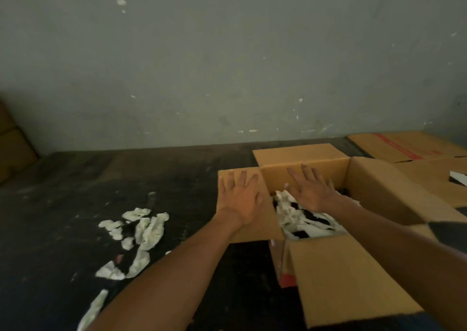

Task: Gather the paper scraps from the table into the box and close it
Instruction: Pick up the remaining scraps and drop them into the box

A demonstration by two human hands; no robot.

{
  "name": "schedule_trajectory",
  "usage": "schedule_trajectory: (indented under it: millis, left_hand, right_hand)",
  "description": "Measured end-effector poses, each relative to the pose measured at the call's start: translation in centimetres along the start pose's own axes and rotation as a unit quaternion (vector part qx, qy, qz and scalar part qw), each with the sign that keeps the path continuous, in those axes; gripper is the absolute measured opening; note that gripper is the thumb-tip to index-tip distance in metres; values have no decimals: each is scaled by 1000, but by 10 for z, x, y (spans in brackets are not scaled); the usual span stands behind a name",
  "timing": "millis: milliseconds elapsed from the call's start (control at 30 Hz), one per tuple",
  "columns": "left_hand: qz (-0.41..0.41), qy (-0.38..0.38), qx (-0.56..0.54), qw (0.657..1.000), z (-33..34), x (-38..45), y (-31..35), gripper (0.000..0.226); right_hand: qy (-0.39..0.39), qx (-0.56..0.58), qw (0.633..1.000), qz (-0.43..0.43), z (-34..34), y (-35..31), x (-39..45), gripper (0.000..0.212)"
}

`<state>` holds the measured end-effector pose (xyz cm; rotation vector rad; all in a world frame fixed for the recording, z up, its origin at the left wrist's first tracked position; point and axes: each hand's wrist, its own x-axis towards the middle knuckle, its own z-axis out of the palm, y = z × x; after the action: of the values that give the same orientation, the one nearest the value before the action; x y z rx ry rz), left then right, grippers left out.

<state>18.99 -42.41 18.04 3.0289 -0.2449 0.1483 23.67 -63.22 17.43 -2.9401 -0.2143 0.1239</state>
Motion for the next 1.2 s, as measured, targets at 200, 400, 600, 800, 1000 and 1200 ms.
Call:
schedule_trajectory:
  millis: [200,400,600,800,1000,1200]
  left_hand:
    - [-44,9,-4,999,-15,-107,-94,59]
    - [-121,-12,-23,992,0,-210,-183,64]
    - [-200,-76,-104,971,44,-279,-246,77]
    - [-271,-135,-168,938,108,-299,-288,95]
    - [-296,-159,-182,924,162,-265,-320,114]
    - [-276,-160,-134,938,188,-210,-351,126]
  right_hand:
    - [2,4,999,-48,35,-111,-66,60]
    - [-6,27,994,-106,83,-208,-123,62]
    - [-30,16,991,-127,142,-266,-145,65]
    - [-122,43,987,-94,212,-281,-135,70]
    - [-193,62,978,-46,273,-288,-77,78]
    - [-159,47,981,-105,303,-317,-11,70]
